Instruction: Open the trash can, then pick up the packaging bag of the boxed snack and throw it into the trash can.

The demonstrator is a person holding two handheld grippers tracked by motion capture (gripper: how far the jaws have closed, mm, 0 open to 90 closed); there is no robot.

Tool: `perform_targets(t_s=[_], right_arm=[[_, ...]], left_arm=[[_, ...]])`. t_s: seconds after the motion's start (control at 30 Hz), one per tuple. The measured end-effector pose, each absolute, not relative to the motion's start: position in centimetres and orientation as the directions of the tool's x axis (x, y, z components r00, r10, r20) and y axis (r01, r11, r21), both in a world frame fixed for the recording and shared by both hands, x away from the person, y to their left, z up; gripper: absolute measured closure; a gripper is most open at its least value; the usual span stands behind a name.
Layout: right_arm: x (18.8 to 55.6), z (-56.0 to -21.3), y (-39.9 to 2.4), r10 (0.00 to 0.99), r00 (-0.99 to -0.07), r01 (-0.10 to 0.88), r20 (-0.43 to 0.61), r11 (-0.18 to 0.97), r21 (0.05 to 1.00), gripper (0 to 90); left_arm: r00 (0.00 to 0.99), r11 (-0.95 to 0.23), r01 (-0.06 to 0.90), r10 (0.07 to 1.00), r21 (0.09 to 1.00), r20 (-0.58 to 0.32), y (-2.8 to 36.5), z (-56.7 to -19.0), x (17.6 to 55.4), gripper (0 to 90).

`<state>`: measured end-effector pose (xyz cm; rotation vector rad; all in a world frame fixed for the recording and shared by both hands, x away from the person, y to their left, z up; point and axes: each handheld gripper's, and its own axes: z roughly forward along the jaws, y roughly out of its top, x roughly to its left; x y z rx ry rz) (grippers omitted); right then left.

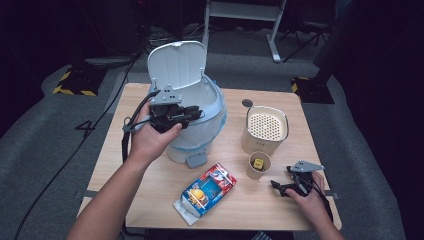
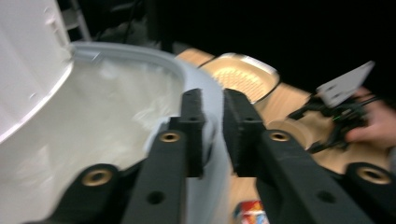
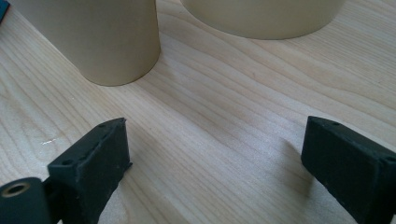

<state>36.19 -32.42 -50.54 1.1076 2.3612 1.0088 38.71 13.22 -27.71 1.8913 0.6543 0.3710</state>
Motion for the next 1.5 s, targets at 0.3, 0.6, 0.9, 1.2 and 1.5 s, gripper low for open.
perform_targets(t_s=[0.3, 0.6, 0.9, 1.2, 1.5], right_arm=[[36.2, -50.5, -32.4, 0.771, -0.636, 0.527, -0.009, 0.443, 0.725, 7.7], [36.2, -50.5, -32.4, 0.769, -0.640, 0.526, -0.010, 0.447, 0.724, 7.4], [36.3, -50.5, -32.4, 0.768, -0.640, 0.525, -0.011, 0.448, 0.724, 7.4], [36.3, -50.5, -32.4, 0.768, -0.640, 0.525, -0.010, 0.447, 0.725, 7.4], [36.3, -50.5, -32.4, 0.767, -0.641, 0.524, -0.010, 0.447, 0.725, 7.4]], left_arm=[[0.844, -0.270, 0.249, 0.531, 0.930, -0.072, 13.9, -28.0, 36.9, 55.1], [0.864, -0.333, 0.252, 0.500, 0.909, -0.056, 13.7, -30.3, 34.3, 48.5], [0.845, -0.319, 0.326, 0.521, 0.890, -0.122, 13.7, -35.2, 33.5, 45.6], [0.811, -0.322, 0.414, 0.555, 0.851, -0.184, 12.9, -40.7, 34.5, 47.0], [0.797, -0.375, 0.470, 0.570, 0.799, -0.201, 11.6, -45.1, 34.9, 50.2]])
